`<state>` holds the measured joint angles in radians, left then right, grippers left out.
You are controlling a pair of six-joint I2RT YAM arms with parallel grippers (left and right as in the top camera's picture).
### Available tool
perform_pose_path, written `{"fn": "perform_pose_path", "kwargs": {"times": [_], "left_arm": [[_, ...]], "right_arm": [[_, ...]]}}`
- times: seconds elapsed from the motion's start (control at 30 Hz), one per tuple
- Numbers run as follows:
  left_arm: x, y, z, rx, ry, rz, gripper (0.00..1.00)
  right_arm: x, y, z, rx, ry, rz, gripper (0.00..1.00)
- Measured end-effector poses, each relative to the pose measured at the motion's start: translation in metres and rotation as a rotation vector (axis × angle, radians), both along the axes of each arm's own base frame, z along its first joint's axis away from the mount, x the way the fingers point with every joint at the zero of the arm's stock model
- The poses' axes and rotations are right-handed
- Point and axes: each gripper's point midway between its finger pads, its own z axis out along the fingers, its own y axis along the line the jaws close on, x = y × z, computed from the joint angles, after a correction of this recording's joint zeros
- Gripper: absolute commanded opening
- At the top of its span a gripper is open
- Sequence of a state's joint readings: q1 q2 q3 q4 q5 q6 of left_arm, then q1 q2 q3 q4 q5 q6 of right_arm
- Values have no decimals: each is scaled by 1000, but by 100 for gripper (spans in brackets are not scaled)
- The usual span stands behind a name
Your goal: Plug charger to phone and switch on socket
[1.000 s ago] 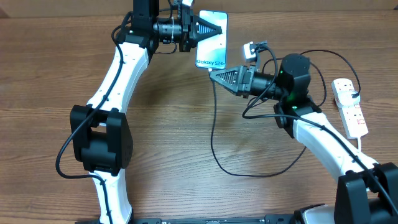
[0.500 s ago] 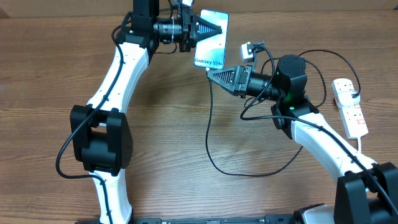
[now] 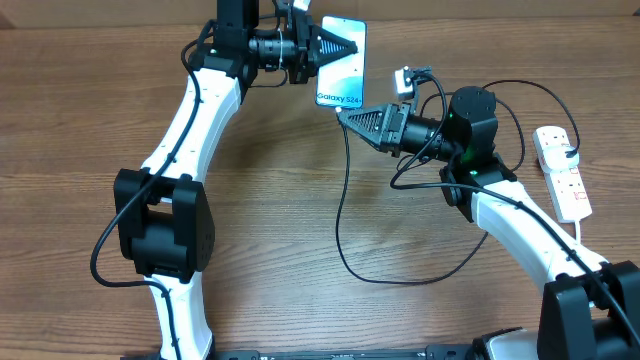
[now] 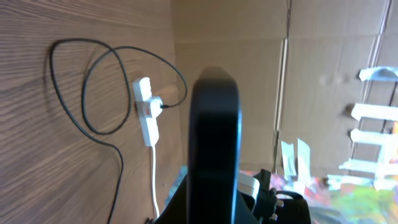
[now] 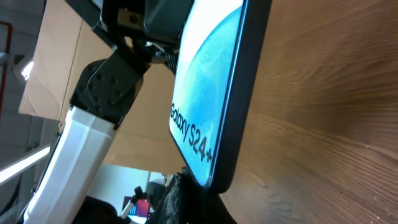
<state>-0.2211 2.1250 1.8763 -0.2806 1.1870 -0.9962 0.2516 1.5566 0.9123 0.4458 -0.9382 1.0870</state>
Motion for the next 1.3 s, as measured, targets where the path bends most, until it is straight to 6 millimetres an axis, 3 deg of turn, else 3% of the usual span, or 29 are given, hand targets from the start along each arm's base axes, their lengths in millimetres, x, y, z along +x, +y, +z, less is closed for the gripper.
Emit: {"fn": "perform_pose_path", "kwargs": {"times": [0.2,0.5,0.63,0.73,0.83,0.93,1.23,1.3], "left_arm": [[5,2,-18,72,23,56,4],[-2,11,-63,260,93,120,4],[-3,21,-81,355,96,151,4],[-4,27,-90,410,92,160,4],[-5,31,-95,443,85,164,4],[-3,32,-97,456,72,168,4],[-3,34,-99,470,71,172,4],[-3,34,-99,470,71,172,4]], "right_arm": [[0,-6,-24,-71,81,-30,4],[-27,-38,-115,-410,253,-57,4],[-41,-67,-156,-648,299,-94,4],[-50,-103,-184,-879,338,-160,4],[-56,-136,-200,-1072,367,-218,4],[-54,-155,-209,-1181,365,-258,4],[-62,-175,-247,-1319,421,-243,4],[-62,-176,-252,-1325,427,-240,11]]}}
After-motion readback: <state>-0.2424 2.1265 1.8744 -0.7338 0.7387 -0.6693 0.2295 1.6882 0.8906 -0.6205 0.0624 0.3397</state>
